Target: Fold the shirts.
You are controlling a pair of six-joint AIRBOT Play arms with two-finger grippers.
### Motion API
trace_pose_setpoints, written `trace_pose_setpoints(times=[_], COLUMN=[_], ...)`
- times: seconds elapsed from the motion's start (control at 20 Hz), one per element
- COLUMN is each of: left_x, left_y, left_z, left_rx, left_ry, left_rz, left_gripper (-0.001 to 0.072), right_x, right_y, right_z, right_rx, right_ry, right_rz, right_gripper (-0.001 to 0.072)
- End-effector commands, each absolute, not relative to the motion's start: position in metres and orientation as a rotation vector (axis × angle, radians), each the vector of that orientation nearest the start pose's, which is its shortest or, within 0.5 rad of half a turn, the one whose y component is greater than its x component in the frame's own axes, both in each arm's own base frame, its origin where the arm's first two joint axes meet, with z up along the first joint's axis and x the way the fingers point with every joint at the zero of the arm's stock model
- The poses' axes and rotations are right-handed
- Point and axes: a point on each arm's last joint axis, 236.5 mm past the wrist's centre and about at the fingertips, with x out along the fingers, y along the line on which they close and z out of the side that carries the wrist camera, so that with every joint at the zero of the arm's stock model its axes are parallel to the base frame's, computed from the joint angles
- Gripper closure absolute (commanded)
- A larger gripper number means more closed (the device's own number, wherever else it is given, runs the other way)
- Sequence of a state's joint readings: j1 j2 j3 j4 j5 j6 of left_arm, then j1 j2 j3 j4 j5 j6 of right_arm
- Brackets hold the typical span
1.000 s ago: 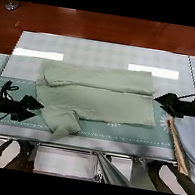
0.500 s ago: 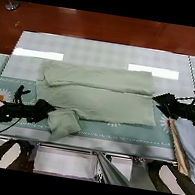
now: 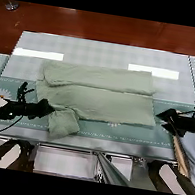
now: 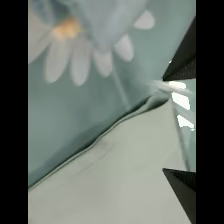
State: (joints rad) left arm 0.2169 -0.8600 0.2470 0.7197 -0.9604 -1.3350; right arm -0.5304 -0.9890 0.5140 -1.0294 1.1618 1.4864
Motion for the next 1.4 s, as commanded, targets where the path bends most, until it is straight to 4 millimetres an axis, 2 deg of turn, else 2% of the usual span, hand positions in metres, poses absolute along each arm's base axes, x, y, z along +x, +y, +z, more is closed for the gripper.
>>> trace_pose_setpoints(times=[0.0, 0.05, 0.2, 0.45, 0.55, 0.6, 0.65, 0.7, 0.85, 0.95, 1.05, 1.2, 1.35], left_x=[0.22, 0.22, 0.22, 0.22, 0.22, 0.22, 0.219, 0.22, 0.238, 0.264, 0.288, 0.324, 0.365], left_y=[-0.105, -0.105, -0.105, -0.105, -0.105, -0.105, -0.106, -0.106, -0.101, -0.085, -0.068, -0.061, -0.058], left_z=[-0.088, -0.088, -0.088, -0.088, -0.088, -0.088, -0.088, -0.086, -0.064, -0.042, -0.028, -0.02, -0.023], left_rx=[-0.894, -0.893, -0.894, -0.894, -0.894, -0.894, -0.894, -0.893, -0.864, -0.838, -0.796, -0.753, -0.746], left_ry=[1.308, 1.308, 1.308, 1.308, 1.308, 1.308, 1.309, 1.311, 1.261, 1.175, 1.099, 1.053, 1.049], left_rz=[-0.177, -0.177, -0.177, -0.177, -0.177, -0.177, -0.178, -0.186, -0.227, -0.221, -0.188, -0.175, -0.161], left_gripper=[0.0682, 0.0682, 0.0682, 0.0682, 0.0682, 0.0682, 0.0682, 0.0682, 0.0682, 0.0682, 0.0683, 0.0683, 0.0683], right_x=[0.202, 0.203, 0.225, 0.255, 0.261, 0.264, 0.27, 0.277, 0.303, 0.32, 0.343, 0.384, 0.426], right_y=[0.0, 0.003, 0.026, 0.031, 0.041, 0.05, 0.057, 0.062, 0.054, 0.04, 0.035, 0.038, 0.047], right_z=[-0.089, -0.091, -0.09, -0.098, -0.101, -0.101, -0.098, -0.092, -0.067, -0.053, -0.037, -0.025, -0.023], right_rx=[0.894, 0.918, 1.042, 1.164, 1.128, 1.088, 1.03, 0.972, 0.895, 0.85, 0.829, 0.804, 0.788], right_ry=[1.522, 1.531, 1.494, 1.404, 1.415, 1.433, 1.443, 1.433, 1.39, 1.36, 1.309, 1.258, 1.24], right_rz=[-0.133, -0.127, -0.005, 0.014, 0.041, 0.071, 0.112, 0.157, 0.19, 0.166, 0.175, 0.2, 0.214], right_gripper=[0.0084, 0.0084, 0.0084, 0.0085, 0.0116, 0.0239, 0.0515, 0.0689, 0.069, 0.069, 0.069, 0.069, 0.069])
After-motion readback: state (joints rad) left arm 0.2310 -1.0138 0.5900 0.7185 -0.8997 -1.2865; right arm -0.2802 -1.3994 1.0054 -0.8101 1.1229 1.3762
